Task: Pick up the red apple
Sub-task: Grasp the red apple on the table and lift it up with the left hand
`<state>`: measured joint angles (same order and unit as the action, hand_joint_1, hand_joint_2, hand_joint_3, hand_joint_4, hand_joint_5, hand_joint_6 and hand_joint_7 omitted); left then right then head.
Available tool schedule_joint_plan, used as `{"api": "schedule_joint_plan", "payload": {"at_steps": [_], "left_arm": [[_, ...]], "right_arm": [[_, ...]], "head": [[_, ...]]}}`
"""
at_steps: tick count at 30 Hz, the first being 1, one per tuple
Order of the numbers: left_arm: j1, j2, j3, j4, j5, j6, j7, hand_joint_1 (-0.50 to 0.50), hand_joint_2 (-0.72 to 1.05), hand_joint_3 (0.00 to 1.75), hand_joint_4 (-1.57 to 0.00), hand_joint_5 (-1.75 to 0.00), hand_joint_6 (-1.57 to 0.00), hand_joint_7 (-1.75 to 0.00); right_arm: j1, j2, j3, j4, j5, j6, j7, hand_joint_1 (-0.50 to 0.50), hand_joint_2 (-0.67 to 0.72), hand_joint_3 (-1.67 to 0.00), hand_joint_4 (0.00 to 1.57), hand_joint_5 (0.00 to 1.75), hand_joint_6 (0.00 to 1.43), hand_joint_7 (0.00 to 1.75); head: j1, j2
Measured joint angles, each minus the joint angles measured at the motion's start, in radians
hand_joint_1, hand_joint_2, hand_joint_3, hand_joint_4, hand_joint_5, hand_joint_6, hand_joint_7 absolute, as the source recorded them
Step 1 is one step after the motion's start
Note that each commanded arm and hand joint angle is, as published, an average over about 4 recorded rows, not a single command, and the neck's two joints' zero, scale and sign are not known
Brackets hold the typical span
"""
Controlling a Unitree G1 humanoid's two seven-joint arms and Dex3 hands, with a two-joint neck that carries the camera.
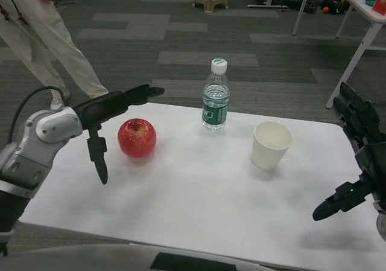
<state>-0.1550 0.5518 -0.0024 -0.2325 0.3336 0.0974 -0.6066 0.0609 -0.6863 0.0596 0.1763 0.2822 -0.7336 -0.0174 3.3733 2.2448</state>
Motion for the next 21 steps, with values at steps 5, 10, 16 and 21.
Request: {"api": "schedule_joint_plan", "payload": {"at_steps": [5, 10, 16, 21], "left_arm": [[-0.024, -0.005, -0.074, 0.022, 0.091, 0.002, 0.001, -0.48, -0.19, 0.0, 0.0, -0.62, 0.0, -0.28], [-0.034, -0.025, -0.115, 0.038, 0.184, 0.024, 0.008, -0.48, -0.1, 0.0, 0.0, -0.72, 0.0, -0.28], [-0.038, -0.031, -0.174, 0.043, 0.313, 0.086, 0.019, -0.48, 0.45, 0.0, 0.0, -0.72, 0.0, -0.28], [-0.041, -0.016, -0.217, 0.04, 0.384, 0.136, 0.021, -0.48, 0.72, 0.0, 0.0, -0.74, 0.0, -0.35]], "right_arm": [[-0.006, 0.0, 0.001, 0.006, 0.002, 0.0, 0.0, -0.42, 0.39, 0.0, 0.0, 0.0, 0.0, 0.14], [-0.008, 0.004, 0.003, 0.017, 0.012, -0.001, 0.0, -0.42, 0.41, 0.0, 0.0, 0.0, 0.0, 0.14], [-0.008, 0.013, 0.005, 0.021, 0.019, -0.001, 0.0, -0.42, 0.41, 0.0, 0.0, 0.0, 0.0, 0.14], [-0.008, 0.013, 0.007, 0.022, 0.022, -0.001, 0.0, -0.42, 0.41, 0.0, 0.0, 0.0, 0.0, 0.14]], "head": [[-0.001, 0.001], [-0.001, 0.003], [-0.001, 0.002], [0.003, 0.001]]}}
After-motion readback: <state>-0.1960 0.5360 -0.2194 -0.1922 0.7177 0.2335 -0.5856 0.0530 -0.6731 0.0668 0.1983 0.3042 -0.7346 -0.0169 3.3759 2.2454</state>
